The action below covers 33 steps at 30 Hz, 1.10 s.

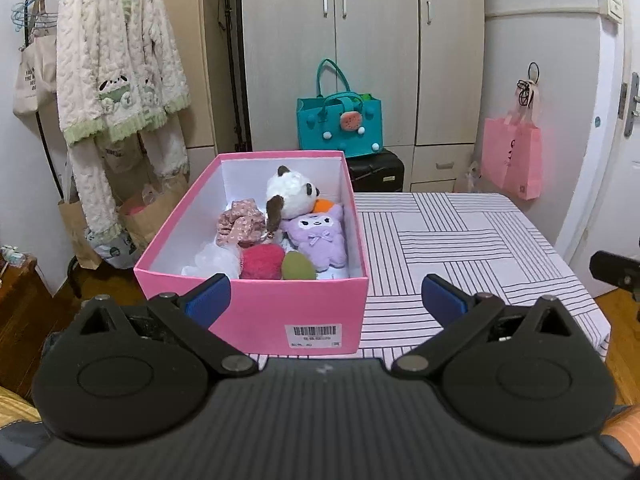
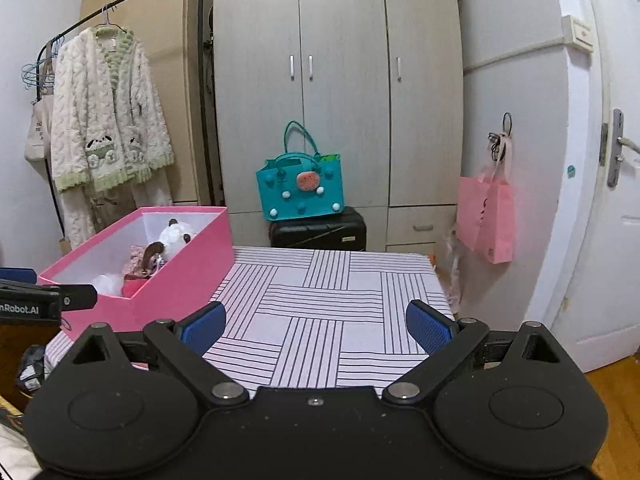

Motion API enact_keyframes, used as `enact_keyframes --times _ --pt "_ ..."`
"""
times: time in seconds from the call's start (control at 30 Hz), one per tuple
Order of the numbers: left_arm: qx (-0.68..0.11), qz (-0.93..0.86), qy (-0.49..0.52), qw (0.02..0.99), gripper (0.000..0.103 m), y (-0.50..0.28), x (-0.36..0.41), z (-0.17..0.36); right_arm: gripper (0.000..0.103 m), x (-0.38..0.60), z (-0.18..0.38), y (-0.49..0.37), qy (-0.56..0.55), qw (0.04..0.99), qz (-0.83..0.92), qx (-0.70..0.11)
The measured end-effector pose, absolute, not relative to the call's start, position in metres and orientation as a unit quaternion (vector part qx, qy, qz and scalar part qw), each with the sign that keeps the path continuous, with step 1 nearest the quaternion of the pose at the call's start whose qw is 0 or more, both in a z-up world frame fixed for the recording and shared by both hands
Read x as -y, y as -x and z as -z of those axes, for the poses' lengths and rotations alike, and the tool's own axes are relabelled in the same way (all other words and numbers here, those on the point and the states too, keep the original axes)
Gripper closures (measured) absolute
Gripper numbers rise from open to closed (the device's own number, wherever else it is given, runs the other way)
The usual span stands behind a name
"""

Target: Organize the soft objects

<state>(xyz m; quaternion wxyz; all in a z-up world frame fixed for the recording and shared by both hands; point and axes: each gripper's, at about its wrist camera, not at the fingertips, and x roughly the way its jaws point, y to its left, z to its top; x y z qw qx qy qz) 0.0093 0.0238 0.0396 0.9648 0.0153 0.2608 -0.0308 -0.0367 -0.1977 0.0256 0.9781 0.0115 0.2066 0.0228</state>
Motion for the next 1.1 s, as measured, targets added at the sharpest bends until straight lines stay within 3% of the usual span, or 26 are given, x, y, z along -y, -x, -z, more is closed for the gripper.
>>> enact_keyframes --times 1.1 --pt "-0.212 0.030 -0.010 0.977 0.000 0.008 -0.029 -0.024 0.004 0.186 -0.014 0.059 -0.017 0.989 -0.011 -0.143"
